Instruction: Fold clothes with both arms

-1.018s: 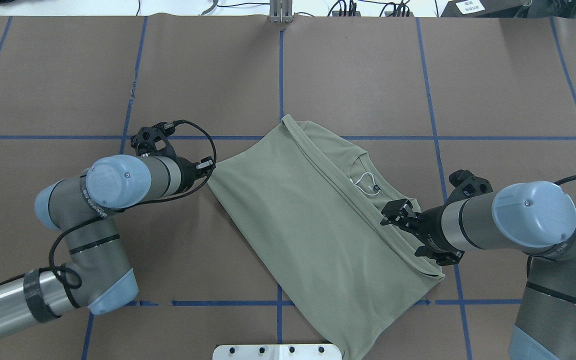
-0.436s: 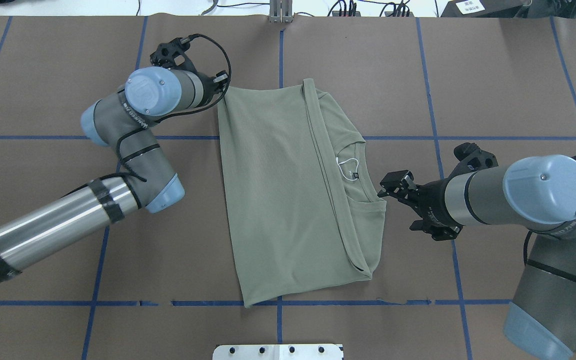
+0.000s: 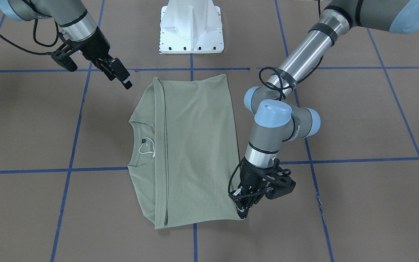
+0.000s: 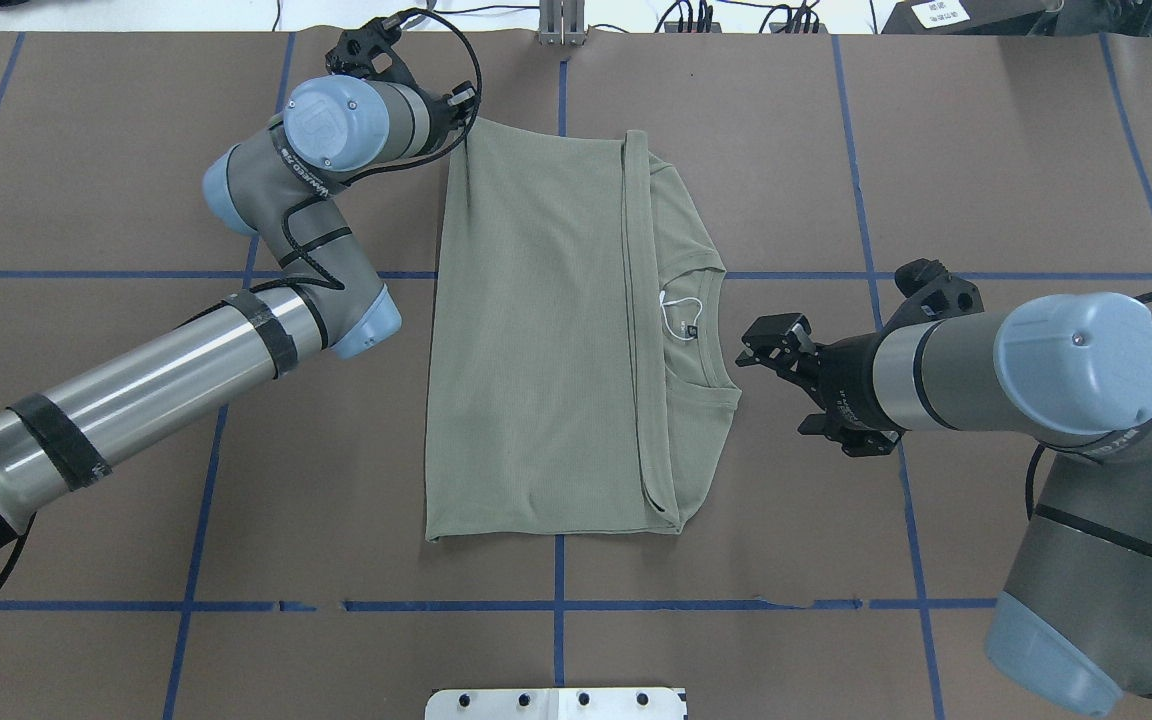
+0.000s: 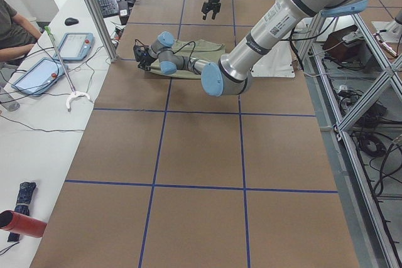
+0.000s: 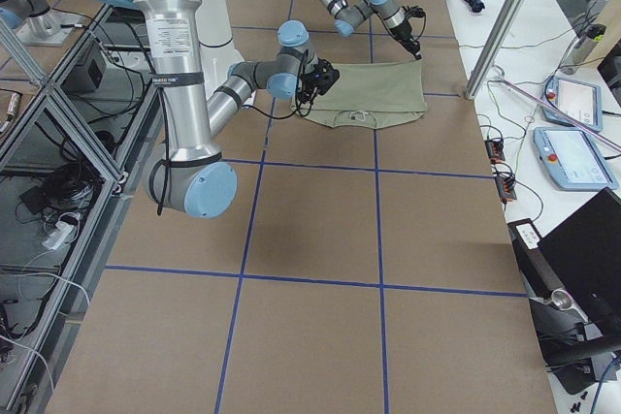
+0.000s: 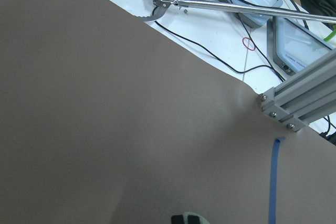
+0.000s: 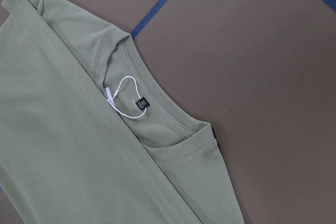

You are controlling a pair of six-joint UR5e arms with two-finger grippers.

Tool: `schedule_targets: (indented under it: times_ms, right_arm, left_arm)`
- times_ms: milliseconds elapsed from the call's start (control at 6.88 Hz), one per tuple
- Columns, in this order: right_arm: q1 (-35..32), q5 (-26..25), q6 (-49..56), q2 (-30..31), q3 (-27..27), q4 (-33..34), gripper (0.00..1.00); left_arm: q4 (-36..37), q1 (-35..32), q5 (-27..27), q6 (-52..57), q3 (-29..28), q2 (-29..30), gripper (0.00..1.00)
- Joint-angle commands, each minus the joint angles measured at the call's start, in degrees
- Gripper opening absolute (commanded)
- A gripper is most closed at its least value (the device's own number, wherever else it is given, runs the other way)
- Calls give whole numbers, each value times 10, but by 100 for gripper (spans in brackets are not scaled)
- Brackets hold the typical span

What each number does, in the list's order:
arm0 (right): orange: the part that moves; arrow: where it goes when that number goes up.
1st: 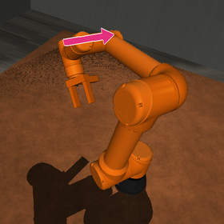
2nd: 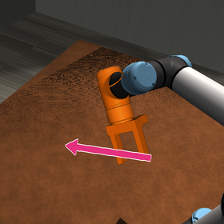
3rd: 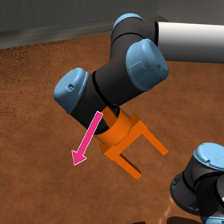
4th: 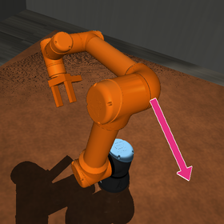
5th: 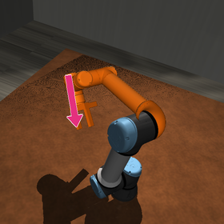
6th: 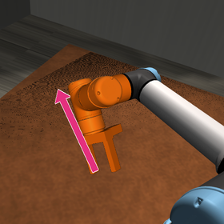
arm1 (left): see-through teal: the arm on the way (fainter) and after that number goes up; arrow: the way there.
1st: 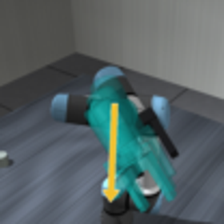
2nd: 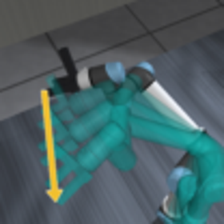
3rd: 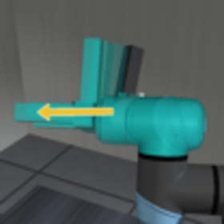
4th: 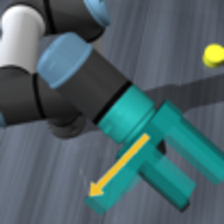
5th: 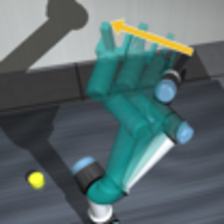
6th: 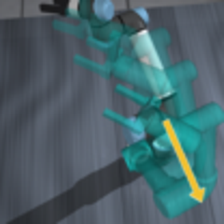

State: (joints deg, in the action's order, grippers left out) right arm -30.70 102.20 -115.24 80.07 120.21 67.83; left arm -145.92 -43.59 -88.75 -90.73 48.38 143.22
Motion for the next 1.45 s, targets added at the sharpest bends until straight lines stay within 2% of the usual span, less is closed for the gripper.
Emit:
schedule_targets:
  times_ms: [0, 145, 291, 436, 581, 727, 872, 1018, 1308]
  right_arm:
    - [12, -5, 10, -35, -29, 5, 100]
    - [31, -2, 56, -48, -42, 34, 100]
    - [44, -2, 123, -87, -49, 100, 100]
    - [63, -2, 206, -142, -72, 199, 100]
    - [71, 0, 321, -179, -95, 258, 100]
    - [75, 35, 381, -189, -123, 269, 100]
    - [73, 72, 419, -226, -169, 298, 100]
    - [73, 76, 471, -275, -202, 360, 100]
    - [75, 79, 511, -285, -236, 378, 100]
  left_arm:
    - [-5, -5, -6, 13, 27, -19, 39]
    - [-2, -5, -40, 13, 143, -97, 39]
    - [1, -5, -96, 12, 224, -155, 40]
    - [1, -5, -106, 13, 270, -185, 41]
    - [2, -5, -107, 13, 285, -197, 41]
    - [1, -4, -107, 13, 285, -201, 41]
    - [1, -4, -107, 13, 285, -204, 41]
    - [-1, -2, -107, 13, 286, -210, 41]
    - [-4, 0, -107, 11, 286, -213, 42]
